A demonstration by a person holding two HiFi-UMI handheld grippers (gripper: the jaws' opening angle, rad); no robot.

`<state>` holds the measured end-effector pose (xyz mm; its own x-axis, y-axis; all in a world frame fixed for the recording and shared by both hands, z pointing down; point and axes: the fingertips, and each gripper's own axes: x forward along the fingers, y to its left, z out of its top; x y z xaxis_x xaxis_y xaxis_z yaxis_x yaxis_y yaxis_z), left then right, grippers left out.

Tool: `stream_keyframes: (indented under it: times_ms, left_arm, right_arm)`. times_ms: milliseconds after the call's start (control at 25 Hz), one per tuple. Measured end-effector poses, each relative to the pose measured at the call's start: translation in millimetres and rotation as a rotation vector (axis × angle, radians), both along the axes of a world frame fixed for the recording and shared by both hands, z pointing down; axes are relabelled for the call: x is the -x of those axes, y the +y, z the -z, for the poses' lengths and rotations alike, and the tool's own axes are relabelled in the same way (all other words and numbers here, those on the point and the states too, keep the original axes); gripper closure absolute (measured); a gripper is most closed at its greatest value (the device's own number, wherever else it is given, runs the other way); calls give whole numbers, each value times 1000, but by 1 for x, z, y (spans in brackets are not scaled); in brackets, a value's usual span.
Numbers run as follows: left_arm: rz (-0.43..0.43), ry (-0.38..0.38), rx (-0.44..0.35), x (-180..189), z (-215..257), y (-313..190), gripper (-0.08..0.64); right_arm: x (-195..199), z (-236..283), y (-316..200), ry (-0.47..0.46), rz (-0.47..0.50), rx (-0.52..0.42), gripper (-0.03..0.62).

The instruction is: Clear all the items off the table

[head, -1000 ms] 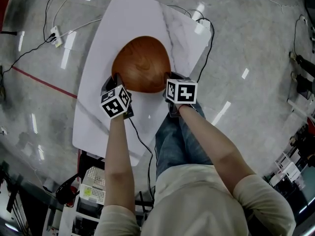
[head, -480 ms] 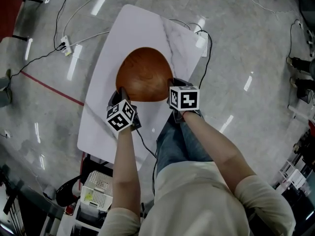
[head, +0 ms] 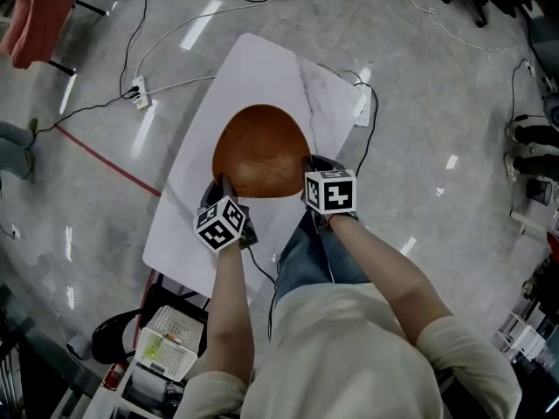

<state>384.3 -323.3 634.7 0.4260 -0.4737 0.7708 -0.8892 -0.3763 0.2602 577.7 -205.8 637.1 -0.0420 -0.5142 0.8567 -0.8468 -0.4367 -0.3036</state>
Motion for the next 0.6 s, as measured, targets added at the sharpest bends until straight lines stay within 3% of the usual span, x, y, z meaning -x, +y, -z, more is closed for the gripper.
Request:
stream_keyframes:
  times_ms: [600]
  left_arm:
    - [8, 60, -39, 17, 61, 36, 528]
  right_arm:
    - [12, 65, 26, 65, 58, -74, 552]
